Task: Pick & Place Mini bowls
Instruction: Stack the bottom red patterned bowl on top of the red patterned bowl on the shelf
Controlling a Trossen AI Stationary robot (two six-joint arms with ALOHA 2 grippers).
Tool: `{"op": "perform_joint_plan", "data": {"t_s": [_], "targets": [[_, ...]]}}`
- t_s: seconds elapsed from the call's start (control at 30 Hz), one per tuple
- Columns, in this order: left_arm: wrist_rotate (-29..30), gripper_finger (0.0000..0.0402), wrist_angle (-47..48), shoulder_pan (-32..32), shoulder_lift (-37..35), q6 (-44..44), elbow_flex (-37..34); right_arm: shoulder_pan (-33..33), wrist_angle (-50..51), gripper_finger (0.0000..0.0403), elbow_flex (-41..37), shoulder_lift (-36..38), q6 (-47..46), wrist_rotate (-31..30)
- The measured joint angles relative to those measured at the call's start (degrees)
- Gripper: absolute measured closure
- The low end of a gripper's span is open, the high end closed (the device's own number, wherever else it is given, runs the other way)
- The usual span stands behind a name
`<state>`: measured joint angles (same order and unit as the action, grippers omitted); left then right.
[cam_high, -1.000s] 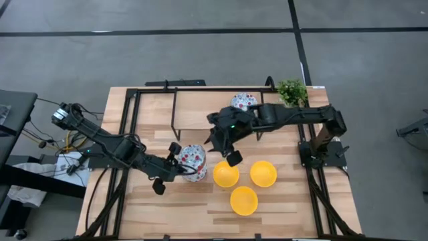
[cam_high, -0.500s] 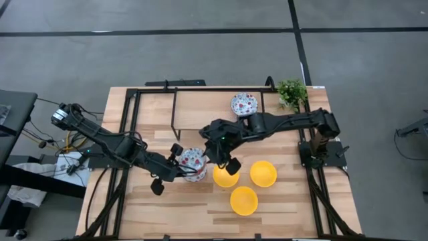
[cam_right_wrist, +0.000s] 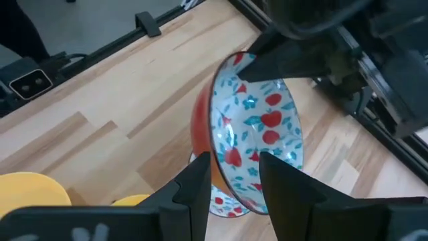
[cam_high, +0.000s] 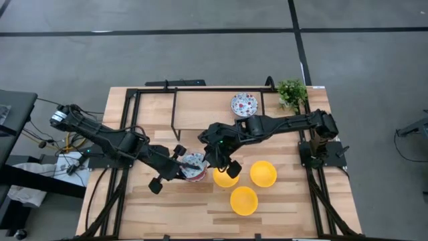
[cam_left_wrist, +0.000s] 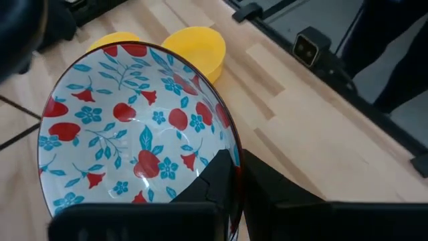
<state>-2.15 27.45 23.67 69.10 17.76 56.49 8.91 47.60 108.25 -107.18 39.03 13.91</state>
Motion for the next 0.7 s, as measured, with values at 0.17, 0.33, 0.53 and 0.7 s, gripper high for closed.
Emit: {"op": "perform_joint_plan", "data": {"t_s": [0.17, 0.33, 0.53, 0.7], "targets": [[-5.0, 0.038, -1.8, -2.1, -0.1, 0.0, 0.0, 0.1, -0.1, 0.0286, 0.0, 0.0, -0.7, 2.0], [-11.1, 0.038, -5.0, -4.5, -0.1, 0.0, 0.0, 0.1, 0.3, 0.0286, 0.0, 0.0, -1.5, 2.7], [-12.5, 0.038, -6.0, -6.1, -0.1, 0.0, -0.1, 0.2, 0.6, 0.0286, 0.0, 0.0, -2.3, 3.4], [-11.8, 0.038, -6.9, -7.1, -0.2, 0.0, -0.1, 0.5, 1.7, 0.0287, 0.0, 0.0, -3.0, 4.4]]}}
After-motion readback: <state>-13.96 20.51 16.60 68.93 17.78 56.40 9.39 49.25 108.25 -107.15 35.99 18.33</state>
